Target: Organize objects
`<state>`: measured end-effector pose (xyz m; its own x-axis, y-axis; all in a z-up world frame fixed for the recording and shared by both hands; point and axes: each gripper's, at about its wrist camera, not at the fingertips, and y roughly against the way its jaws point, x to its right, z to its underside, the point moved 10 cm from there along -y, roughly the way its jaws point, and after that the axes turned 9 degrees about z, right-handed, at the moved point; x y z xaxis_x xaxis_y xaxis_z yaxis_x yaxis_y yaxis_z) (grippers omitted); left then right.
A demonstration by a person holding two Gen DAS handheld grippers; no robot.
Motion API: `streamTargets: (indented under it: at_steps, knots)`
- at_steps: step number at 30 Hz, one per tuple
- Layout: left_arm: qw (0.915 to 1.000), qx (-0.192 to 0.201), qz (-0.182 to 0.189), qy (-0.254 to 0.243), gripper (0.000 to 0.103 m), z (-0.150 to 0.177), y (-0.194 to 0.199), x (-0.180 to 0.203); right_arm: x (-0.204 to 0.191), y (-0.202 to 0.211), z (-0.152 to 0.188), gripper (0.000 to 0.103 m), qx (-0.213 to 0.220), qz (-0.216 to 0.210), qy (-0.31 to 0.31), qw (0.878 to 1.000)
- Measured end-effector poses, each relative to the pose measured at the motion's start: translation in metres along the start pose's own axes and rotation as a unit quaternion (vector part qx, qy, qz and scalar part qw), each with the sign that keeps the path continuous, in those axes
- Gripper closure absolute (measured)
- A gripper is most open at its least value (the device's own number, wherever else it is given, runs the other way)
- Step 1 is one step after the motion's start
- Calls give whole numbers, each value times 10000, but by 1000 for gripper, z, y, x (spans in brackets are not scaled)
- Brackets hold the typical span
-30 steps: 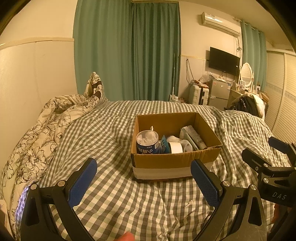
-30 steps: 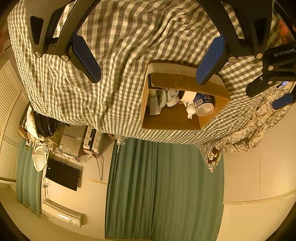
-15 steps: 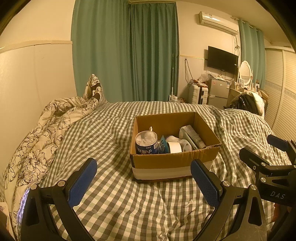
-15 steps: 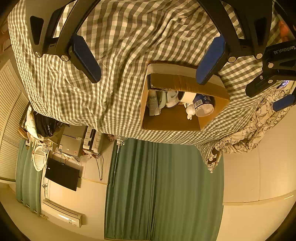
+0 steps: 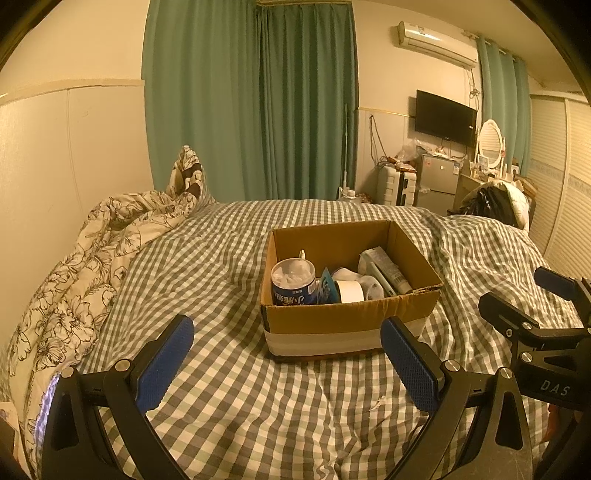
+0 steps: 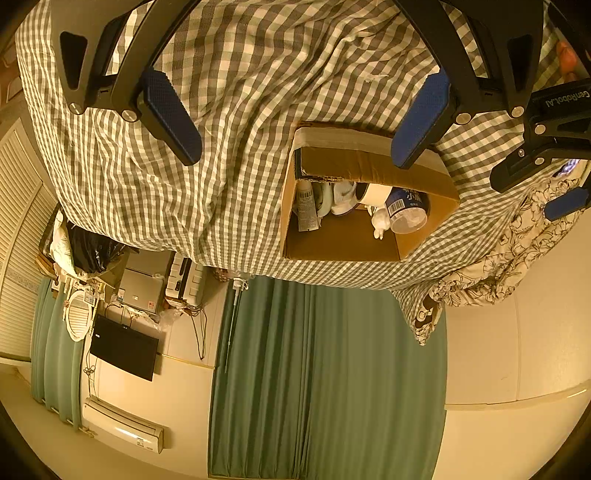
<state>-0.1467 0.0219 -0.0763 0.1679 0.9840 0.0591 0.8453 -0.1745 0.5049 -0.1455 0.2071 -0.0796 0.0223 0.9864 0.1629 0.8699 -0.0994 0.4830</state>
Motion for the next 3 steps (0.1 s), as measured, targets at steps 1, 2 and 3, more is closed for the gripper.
streamTargets:
  at_steps: [1, 2, 3]
  knots:
    - [10000, -2, 3, -12, 0, 0, 0, 0, 0, 0, -1, 0, 2, 1, -2, 10000]
    - [10000, -4, 2, -23, 0, -1, 0, 0, 0, 0, -1, 0, 4, 0, -3, 10000]
    - [10000, -5, -6, -34, 0, -1, -1, 0, 0, 0, 0, 0, 6, -2, -4, 10000]
